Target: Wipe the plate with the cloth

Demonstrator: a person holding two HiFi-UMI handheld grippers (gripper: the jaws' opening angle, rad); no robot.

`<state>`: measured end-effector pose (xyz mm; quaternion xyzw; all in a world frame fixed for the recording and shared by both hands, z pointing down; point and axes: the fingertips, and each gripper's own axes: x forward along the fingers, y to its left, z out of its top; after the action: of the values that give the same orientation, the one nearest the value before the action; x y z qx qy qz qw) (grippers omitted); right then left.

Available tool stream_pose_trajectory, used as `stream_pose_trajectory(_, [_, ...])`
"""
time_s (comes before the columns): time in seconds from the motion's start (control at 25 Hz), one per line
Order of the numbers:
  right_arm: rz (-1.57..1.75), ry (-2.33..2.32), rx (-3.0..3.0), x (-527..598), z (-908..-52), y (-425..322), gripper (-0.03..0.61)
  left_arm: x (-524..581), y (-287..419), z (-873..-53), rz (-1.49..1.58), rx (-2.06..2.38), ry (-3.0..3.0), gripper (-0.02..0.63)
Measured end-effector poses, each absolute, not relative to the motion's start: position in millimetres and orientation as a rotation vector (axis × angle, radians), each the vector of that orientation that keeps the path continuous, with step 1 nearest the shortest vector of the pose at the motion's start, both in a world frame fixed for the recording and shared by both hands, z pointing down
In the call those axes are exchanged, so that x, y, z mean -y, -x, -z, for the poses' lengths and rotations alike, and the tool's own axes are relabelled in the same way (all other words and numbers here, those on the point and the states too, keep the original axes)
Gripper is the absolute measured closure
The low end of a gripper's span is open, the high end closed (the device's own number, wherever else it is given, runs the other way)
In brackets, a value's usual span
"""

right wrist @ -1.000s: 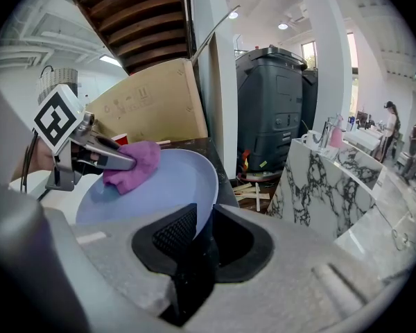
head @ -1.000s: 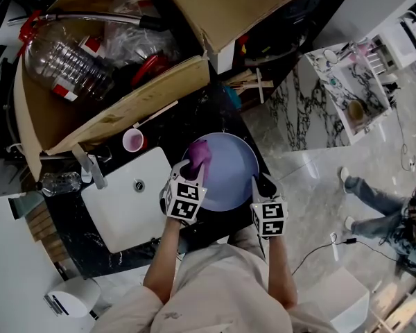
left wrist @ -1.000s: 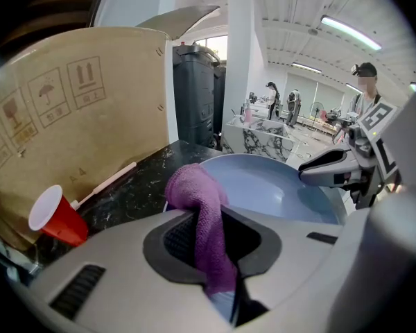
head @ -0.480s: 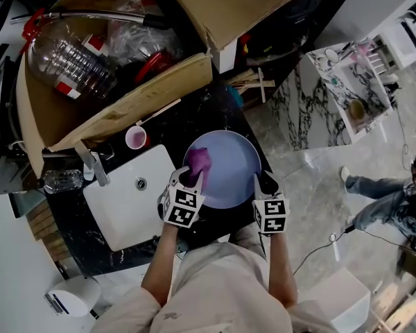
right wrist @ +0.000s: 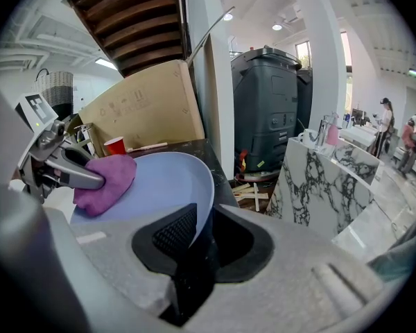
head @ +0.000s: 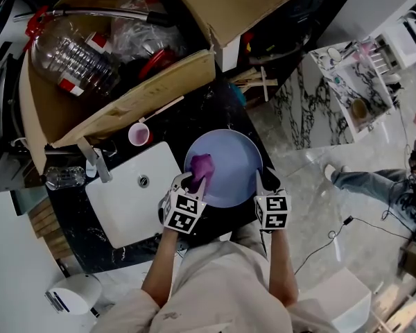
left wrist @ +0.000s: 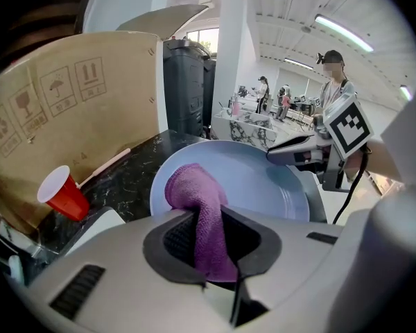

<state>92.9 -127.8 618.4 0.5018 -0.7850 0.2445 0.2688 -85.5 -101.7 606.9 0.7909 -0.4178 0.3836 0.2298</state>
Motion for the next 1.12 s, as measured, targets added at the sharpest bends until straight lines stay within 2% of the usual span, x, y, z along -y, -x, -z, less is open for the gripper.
stream_pose_trajectory(1.12, [-0.712, -1.364, 2.119, 76, -613, -92, 0.508, 45, 34, -603, -1.107, 0.898, -2.268, 0.555])
